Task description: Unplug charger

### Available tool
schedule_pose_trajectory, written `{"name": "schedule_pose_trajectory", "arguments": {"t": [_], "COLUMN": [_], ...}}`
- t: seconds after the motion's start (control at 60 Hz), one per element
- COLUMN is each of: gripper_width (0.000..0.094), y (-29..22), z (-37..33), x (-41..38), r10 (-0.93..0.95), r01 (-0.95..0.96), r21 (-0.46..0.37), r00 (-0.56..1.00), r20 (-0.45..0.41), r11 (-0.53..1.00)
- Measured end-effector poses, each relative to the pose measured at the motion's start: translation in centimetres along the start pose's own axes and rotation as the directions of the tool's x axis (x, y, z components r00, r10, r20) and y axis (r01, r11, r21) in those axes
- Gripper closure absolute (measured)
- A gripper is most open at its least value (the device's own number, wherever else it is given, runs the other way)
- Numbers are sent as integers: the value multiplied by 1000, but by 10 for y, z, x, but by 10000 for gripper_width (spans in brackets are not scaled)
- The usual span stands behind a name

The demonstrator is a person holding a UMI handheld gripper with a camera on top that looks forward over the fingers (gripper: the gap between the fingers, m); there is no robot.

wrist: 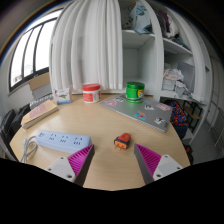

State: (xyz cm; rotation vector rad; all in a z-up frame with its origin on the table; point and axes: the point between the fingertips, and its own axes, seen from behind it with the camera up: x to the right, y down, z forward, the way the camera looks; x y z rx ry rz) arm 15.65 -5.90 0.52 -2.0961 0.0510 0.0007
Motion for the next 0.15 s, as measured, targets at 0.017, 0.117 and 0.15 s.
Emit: {"name": "schedule_pose_trajectory", "arguments": {"t": [0.017,0.117,0.15], "gripper_width": [110,97,90], "y": [0,3,4], "z": [-1,-12,-17], "x": [1,4,6], "r10": [-3,-11,-7], "r01": [3,11,7], "r21": [1,5,12], "r00": [1000,1000,1000], "r20": [-1,3,6], "r11": [1000,1000,1000]}}
